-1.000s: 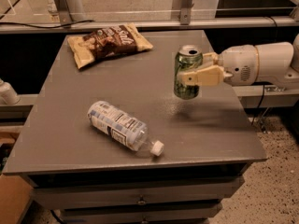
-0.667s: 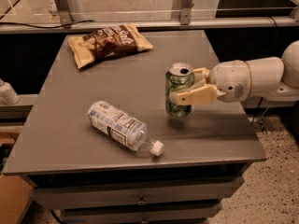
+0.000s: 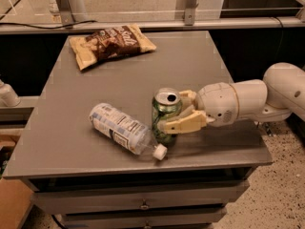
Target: Move green can near blue plastic bottle
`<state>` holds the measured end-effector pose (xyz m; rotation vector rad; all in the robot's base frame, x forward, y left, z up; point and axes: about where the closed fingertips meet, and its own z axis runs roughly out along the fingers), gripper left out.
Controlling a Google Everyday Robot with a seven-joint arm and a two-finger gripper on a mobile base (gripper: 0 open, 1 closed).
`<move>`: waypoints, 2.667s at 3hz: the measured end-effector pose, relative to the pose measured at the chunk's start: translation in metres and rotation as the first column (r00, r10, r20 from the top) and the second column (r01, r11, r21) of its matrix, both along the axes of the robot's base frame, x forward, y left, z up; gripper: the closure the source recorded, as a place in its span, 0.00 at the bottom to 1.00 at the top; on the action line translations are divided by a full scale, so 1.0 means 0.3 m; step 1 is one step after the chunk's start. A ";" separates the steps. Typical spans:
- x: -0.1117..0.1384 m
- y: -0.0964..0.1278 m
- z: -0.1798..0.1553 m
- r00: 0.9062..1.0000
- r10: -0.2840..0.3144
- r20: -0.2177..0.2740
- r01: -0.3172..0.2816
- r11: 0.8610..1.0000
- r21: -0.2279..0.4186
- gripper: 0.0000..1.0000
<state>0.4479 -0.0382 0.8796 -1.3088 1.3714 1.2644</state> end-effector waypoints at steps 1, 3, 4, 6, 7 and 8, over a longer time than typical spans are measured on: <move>-0.059 0.042 -0.026 0.997 0.072 0.019 -0.073 0.997 0.022 1.00; -0.109 0.067 -0.059 0.985 0.149 0.089 -0.150 0.989 0.003 0.64; -0.109 0.067 -0.054 0.985 0.149 0.089 -0.150 0.989 0.003 0.41; -0.122 0.067 -0.062 0.977 0.173 0.124 -0.174 0.985 -0.006 0.00; -0.116 0.053 -0.057 0.973 0.172 0.155 -0.172 0.985 -0.013 0.00; -0.048 -0.022 -0.025 0.973 0.112 0.204 -0.107 0.994 -0.037 0.00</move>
Offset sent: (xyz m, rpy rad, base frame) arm -0.0394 0.0203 -0.0255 0.0014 -0.1057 0.1835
